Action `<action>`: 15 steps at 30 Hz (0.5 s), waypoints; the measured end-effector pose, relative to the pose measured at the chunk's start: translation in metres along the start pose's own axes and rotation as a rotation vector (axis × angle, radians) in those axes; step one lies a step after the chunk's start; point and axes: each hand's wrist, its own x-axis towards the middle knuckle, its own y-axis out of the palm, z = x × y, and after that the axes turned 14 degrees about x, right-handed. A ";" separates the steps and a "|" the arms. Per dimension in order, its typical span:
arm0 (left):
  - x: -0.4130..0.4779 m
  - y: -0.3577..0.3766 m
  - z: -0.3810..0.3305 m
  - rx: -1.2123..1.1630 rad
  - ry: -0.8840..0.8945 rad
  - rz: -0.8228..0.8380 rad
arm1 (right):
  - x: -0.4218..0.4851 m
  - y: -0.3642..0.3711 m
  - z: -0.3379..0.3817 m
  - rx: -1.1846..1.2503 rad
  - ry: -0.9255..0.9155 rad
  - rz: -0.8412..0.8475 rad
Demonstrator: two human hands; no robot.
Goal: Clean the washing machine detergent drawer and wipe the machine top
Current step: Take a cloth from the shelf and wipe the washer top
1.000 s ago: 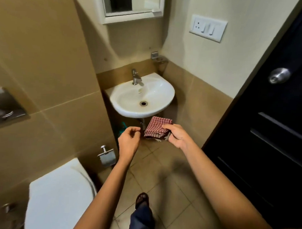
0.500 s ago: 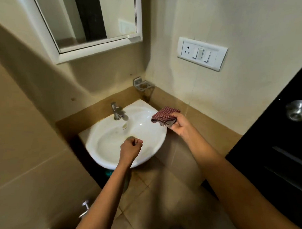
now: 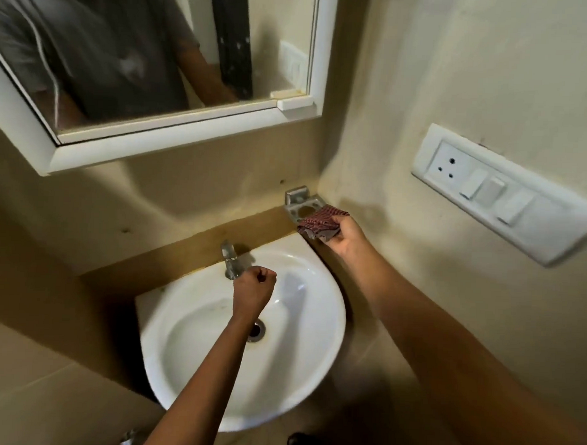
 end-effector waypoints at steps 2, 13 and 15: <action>0.015 -0.002 -0.007 0.018 -0.003 -0.038 | 0.026 0.015 0.003 -0.056 0.005 -0.021; 0.060 -0.004 0.003 0.140 -0.125 -0.149 | 0.109 0.022 -0.021 -0.736 -0.354 -0.165; 0.062 -0.001 0.006 0.139 -0.130 -0.139 | 0.102 0.021 -0.028 -1.046 -0.517 -0.257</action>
